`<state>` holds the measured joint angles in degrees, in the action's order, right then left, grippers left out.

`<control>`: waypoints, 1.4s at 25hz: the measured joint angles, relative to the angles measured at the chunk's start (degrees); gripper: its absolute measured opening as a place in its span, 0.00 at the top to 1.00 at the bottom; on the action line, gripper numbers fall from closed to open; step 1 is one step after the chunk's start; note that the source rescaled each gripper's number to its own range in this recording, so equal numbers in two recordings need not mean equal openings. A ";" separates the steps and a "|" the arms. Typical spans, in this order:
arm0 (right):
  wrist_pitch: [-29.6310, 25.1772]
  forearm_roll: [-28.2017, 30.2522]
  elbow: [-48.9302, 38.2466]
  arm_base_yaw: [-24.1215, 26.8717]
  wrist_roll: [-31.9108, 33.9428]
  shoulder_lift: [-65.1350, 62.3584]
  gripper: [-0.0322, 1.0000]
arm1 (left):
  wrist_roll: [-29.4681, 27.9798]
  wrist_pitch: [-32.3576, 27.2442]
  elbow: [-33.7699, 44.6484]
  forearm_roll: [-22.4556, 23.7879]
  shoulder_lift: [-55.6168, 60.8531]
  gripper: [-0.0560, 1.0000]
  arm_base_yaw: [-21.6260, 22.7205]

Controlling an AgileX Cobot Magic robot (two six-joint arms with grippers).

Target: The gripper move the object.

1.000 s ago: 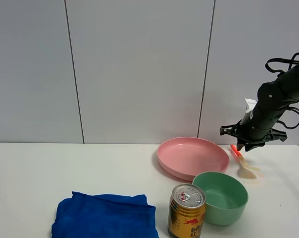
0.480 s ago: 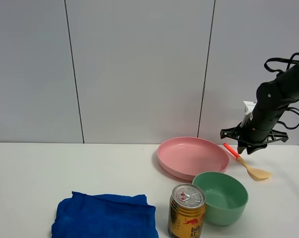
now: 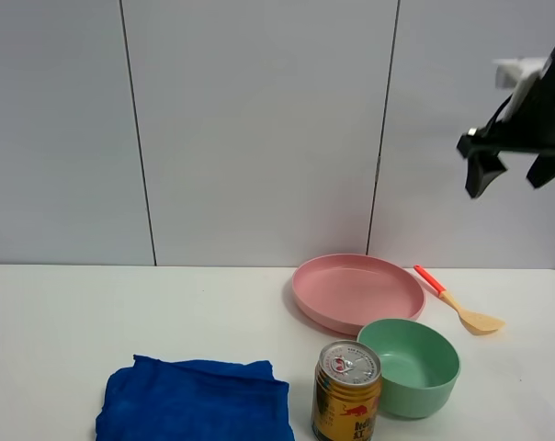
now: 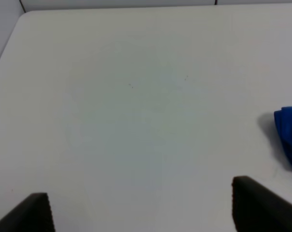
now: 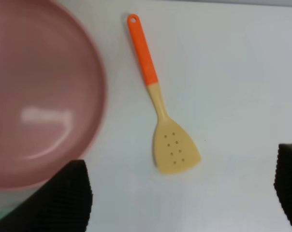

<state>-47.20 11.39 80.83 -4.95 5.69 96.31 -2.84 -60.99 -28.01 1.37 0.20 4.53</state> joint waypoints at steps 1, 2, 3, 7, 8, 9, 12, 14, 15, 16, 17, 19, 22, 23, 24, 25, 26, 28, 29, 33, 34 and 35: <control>-1.57 -1.10 0.00 0.00 -0.34 -3.23 0.10 | 0.00 0.00 0.00 0.00 0.00 0.00 0.00; -3.18 -2.17 -0.12 0.00 -0.35 -6.44 0.10 | 0.00 0.00 0.00 0.00 0.00 0.00 0.00; -4.38 -3.24 -0.67 0.00 -0.55 -9.73 0.10 | 0.00 0.00 0.00 0.00 0.00 0.00 0.00; -5.44 -7.11 -9.29 0.72 -3.71 -23.68 0.10 | 0.00 0.00 0.00 0.00 0.00 0.00 0.00; -5.02 -7.85 -12.77 1.22 -4.35 -27.58 0.10 | 0.00 0.00 0.00 0.00 0.00 0.00 0.00; -4.72 -8.13 -16.27 1.52 -4.62 -30.87 0.10 | 0.00 0.00 0.00 0.00 0.00 0.00 0.00; -4.70 -8.74 -24.23 1.79 -3.69 -43.62 0.10 | 0.04 0.00 0.00 0.00 0.00 0.00 0.00; -5.17 -8.79 -27.59 1.79 -1.33 -51.27 0.10 | 0.06 0.00 0.00 0.00 0.00 0.00 0.00; -6.08 -8.79 -29.03 1.79 -0.07 -55.16 0.10 | 0.06 0.00 0.00 0.00 0.00 0.00 0.00; -6.87 -8.79 -30.26 1.79 0.80 -58.32 0.10 | 0.06 0.00 0.00 0.00 0.00 0.00 0.00; -7.79 -8.79 -31.14 1.79 1.39 -61.95 0.10 | 0.06 0.00 0.00 0.00 0.00 0.00 0.00; -10.46 -8.68 -32.84 1.79 1.84 -68.28 0.10 | 0.06 0.00 0.00 0.00 0.00 0.00 0.00; -15.15 -7.60 -35.24 1.79 1.89 -75.13 0.10 | 0.06 0.00 0.00 0.00 0.00 0.00 0.00; -16.46 -7.26 -36.09 1.79 1.95 -76.81 0.10 | 0.06 0.00 0.00 0.00 0.00 0.00 0.00; -17.63 -7.20 -36.75 1.79 2.09 -78.67 0.10 | 0.06 0.00 0.00 0.00 0.00 0.00 0.00; -19.15 -7.05 -37.58 1.79 2.15 -80.46 0.10 | 0.06 0.00 0.00 0.00 0.00 0.00 0.00; -20.25 -6.99 -38.45 1.79 2.21 -82.19 0.10 | 0.06 0.00 0.00 0.00 0.00 0.00 0.00; -21.71 -6.99 -40.24 2.33 2.25 -85.20 0.10 | 0.01 0.00 0.00 0.00 0.00 0.00 0.00; -22.08 -6.94 -41.06 2.87 2.25 -86.68 0.10 | 0.01 0.00 0.00 0.00 0.00 0.00 0.00; -22.88 -6.08 -43.71 5.15 2.32 -91.94 0.10 | 0.01 0.00 0.00 0.00 0.00 0.00 0.00; -22.91 -5.94 -44.20 5.37 2.31 -93.16 0.10 | 0.01 0.00 0.00 0.00 0.00 0.00 0.00; -22.95 -5.91 -44.62 5.49 2.39 -94.73 0.10 | 0.01 0.00 0.00 0.00 0.00 0.00 0.00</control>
<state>-70.15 5.47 36.21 0.54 8.08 1.58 -2.83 -60.99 -28.01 1.37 0.20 4.53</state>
